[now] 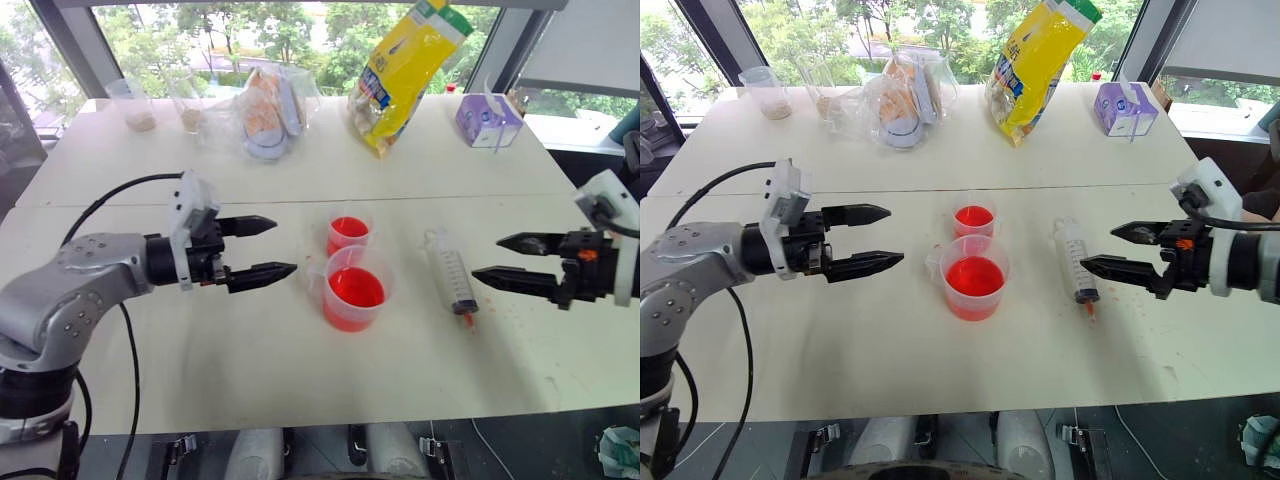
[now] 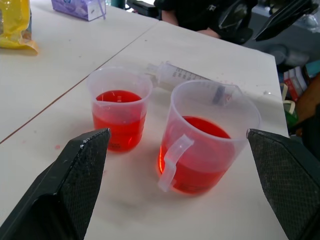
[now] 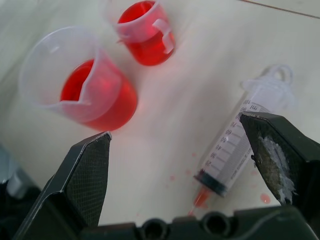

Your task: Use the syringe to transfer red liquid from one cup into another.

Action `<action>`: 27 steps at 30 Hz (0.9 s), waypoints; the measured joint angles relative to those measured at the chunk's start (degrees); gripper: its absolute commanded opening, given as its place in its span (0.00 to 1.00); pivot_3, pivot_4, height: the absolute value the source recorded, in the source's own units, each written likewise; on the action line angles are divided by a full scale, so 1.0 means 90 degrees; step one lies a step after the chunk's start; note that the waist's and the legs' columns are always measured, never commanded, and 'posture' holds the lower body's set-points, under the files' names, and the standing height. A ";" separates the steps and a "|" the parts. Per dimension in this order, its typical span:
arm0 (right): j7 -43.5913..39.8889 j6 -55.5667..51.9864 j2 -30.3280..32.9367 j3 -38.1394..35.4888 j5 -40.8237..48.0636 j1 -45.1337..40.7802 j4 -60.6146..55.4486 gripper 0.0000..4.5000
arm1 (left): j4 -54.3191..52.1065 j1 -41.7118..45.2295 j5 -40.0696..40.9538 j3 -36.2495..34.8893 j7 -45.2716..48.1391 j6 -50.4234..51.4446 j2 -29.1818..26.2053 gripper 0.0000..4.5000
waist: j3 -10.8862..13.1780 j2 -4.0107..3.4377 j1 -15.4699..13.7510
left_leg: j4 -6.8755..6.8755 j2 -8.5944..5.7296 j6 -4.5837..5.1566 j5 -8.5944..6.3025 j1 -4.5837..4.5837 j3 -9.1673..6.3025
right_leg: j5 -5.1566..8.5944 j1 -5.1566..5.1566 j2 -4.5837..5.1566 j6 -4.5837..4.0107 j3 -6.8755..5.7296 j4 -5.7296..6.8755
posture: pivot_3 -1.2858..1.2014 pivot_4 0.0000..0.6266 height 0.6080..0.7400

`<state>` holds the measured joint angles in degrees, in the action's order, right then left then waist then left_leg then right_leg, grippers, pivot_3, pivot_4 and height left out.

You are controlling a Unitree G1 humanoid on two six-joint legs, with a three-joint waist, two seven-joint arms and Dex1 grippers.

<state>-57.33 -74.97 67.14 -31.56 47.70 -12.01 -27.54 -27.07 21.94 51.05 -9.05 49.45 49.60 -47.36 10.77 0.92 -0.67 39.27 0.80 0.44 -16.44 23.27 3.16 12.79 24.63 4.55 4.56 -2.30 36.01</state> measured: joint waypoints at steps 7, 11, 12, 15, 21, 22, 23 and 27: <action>-0.0194 0.0196 0.0180 -0.0044 0.0241 0.0214 -0.0200 0.99 | 0.0132 0.0132 0.0146 -0.0065 0.0050 0.0029 0.0003 1.00 | 0.0001 0.0001 -0.0004 | 0.0000 0.0000 0.0000 0.0000 0.0001 0.0000 | 0.0000 0.0001 0.0001 -0.0001 0.0000 -0.0001 | 0.52 0.24 1.00; -0.0131 0.0250 0.0180 -0.0048 0.0300 0.0267 -0.0234 0.99 | 0.0134 0.0185 0.0246 -0.0096 0.0039 0.0075 0.0007 1.00 | 0.0001 0.0001 -0.0003 | 0.0000 0.0000 0.0000 0.0000 0.0002 0.0000 | 0.0000 0.0001 0.0001 -0.0001 0.0001 -0.0001 | 0.52 0.24 1.00; -0.0116 0.0258 0.0180 -0.0049 0.0305 0.0283 -0.0236 0.99 | 0.0136 0.0185 0.0246 -0.0096 0.0038 0.0085 0.0007 1.00 | 0.0001 0.0001 -0.0004 | 0.0000 0.0000 0.0000 0.0000 0.0002 0.0000 | 0.0000 0.0001 0.0001 -0.0001 0.0001 -0.0001 | 0.52 0.24 1.00; -0.0069 0.0285 0.0181 -0.0052 0.0346 0.0324 -0.0258 0.99 | 0.0163 0.0192 0.0244 -0.0096 0.0049 0.0089 0.0007 1.00 | 0.0001 0.0001 -0.0004 | 0.0000 0.0000 0.0000 0.0000 0.0002 0.0000 | 0.0001 0.0001 0.0001 -0.0001 0.0000 -0.0001 | 0.52 0.24 1.00; 0.0051 0.0312 0.0187 -0.0052 0.0357 0.0335 -0.0281 0.99 | 0.0179 0.0269 0.0228 -0.0095 0.0056 0.0087 0.0007 1.00 | 0.0001 0.0001 -0.0004 | 0.0000 0.0000 0.0000 0.0000 0.0002 0.0000 | 0.0001 0.0001 0.0001 -0.0002 0.0000 -0.0001 | 0.52 0.24 1.00; 0.0068 0.0317 0.0190 -0.0052 0.0357 0.0334 -0.0281 0.99 | 0.0181 0.0281 0.0221 -0.0094 0.0058 0.0085 0.0007 1.00 | 0.0001 0.0001 -0.0004 | 0.0000 0.0000 0.0000 0.0000 0.0002 0.0000 | 0.0001 0.0001 0.0001 -0.0002 0.0000 -0.0001 | 0.52 0.24 1.00; 0.0081 0.0318 0.0192 -0.0052 0.0357 0.0334 -0.0281 0.99 | 0.0183 0.0284 0.0215 -0.0094 0.0058 0.0084 0.0007 1.00 | 0.0001 0.0001 -0.0004 | 0.0000 0.0000 0.0000 0.0000 0.0002 0.0000 | 0.0001 0.0001 0.0001 -0.0002 0.0001 -0.0001 | 0.52 0.24 1.00; 0.0137 0.0329 0.0196 -0.0051 0.0354 0.0333 -0.0279 0.99 | 0.0190 0.0284 0.0178 -0.0083 0.0058 0.0072 0.0010 1.00 | 0.0001 0.0001 -0.0004 | 0.0000 0.0000 0.0000 0.0000 0.0002 0.0000 | 0.0001 0.0001 0.0001 -0.0002 0.0001 -0.0001 | 0.52 0.24 1.00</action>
<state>-56.09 -72.01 68.90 -32.02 50.89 -9.02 -30.05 -25.36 24.49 52.64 -9.80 49.97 50.25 -47.27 10.77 0.93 -0.71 39.27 0.80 0.43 -16.44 23.29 3.16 12.80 24.64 4.56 4.55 -2.30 36.00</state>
